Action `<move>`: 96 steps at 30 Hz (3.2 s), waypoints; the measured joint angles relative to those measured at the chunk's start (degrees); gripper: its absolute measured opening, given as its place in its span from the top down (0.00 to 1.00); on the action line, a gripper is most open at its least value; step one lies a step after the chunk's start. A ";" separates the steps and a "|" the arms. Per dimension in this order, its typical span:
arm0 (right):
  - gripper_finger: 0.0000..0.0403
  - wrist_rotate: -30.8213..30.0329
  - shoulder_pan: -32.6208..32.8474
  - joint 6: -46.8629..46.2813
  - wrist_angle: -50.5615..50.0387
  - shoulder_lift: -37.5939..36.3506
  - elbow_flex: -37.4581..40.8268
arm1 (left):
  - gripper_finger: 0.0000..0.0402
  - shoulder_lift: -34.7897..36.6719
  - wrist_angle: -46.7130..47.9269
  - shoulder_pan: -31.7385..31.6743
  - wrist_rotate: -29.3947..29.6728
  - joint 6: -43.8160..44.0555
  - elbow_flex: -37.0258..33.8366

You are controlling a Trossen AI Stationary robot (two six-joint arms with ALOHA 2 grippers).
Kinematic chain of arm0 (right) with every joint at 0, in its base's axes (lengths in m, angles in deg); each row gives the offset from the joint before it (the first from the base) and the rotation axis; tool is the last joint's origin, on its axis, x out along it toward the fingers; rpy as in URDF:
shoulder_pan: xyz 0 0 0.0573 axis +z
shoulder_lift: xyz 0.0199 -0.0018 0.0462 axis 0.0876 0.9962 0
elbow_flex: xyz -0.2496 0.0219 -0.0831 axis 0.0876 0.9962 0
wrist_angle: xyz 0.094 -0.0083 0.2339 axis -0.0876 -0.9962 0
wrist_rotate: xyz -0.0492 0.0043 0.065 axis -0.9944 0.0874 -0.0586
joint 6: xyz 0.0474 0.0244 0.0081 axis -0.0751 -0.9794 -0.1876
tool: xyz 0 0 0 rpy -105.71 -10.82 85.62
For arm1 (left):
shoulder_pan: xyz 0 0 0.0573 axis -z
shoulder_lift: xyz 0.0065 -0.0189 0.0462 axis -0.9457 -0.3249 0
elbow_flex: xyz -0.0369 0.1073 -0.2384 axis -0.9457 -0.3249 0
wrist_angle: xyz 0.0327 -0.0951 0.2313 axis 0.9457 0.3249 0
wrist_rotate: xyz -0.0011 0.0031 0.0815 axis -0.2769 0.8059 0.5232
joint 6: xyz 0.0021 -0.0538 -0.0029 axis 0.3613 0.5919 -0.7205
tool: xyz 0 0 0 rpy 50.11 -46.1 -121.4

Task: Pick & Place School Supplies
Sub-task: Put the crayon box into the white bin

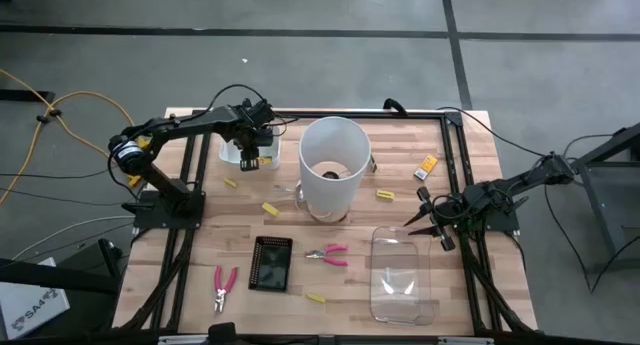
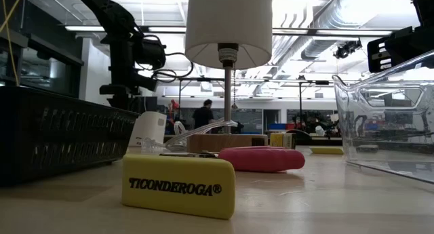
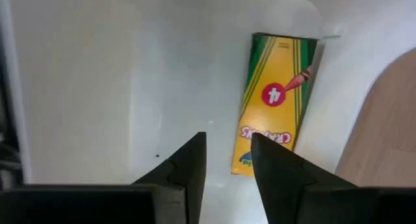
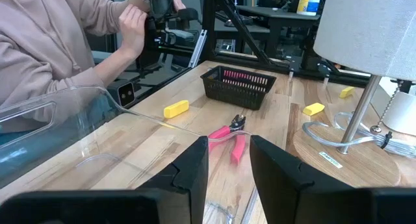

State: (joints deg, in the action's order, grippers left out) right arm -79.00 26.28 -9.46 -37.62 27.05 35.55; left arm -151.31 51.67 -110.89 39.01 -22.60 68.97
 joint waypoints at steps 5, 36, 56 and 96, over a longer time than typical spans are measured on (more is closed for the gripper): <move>0.74 0.01 0.01 0.00 0.00 -0.02 0.00 | 0.71 3.80 -0.17 0.04 1.32 0.02 1.03; 0.74 0.02 0.02 0.00 0.00 -0.02 0.02 | 0.71 13.95 12.54 13.32 -3.55 25.52 1.36; 0.74 0.01 0.02 0.00 0.00 -0.02 0.01 | 0.71 17.54 13.28 16.13 1.06 27.48 1.36; 0.74 -0.05 0.02 7.68 0.74 -0.02 0.00 | 0.71 17.54 10.25 16.09 0.99 29.14 1.36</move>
State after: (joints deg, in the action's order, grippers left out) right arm -79.05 26.30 -1.78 -36.88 27.02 35.55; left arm -133.76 61.92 -94.81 40.00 6.53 70.32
